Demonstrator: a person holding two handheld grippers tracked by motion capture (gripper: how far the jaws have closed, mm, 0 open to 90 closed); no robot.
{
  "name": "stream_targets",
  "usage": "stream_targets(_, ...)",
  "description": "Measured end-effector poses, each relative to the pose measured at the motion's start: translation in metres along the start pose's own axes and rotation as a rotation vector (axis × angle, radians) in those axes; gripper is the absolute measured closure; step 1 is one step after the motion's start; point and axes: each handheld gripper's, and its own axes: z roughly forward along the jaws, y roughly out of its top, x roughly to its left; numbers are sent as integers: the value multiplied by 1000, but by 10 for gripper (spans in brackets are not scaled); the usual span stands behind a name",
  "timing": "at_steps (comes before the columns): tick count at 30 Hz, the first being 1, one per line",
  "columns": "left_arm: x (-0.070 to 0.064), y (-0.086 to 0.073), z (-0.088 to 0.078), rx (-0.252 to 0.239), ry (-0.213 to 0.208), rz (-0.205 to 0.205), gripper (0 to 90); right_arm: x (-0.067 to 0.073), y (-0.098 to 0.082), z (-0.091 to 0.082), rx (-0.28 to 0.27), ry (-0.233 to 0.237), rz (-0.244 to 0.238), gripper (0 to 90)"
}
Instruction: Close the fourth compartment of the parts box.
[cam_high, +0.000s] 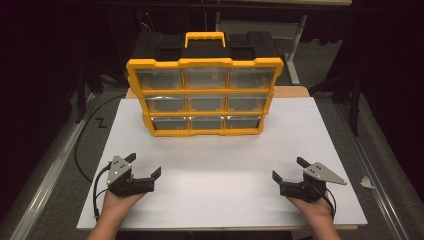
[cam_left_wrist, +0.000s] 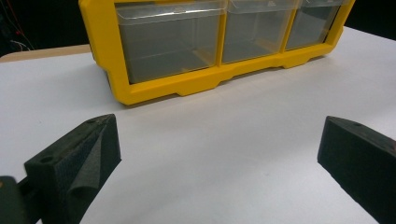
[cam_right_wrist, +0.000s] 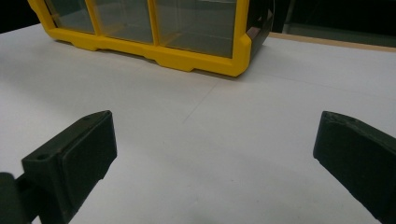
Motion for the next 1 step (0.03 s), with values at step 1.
stream_targets(1,0,0,0,0,1,-1,0,0,0,0,0,0,0,7)
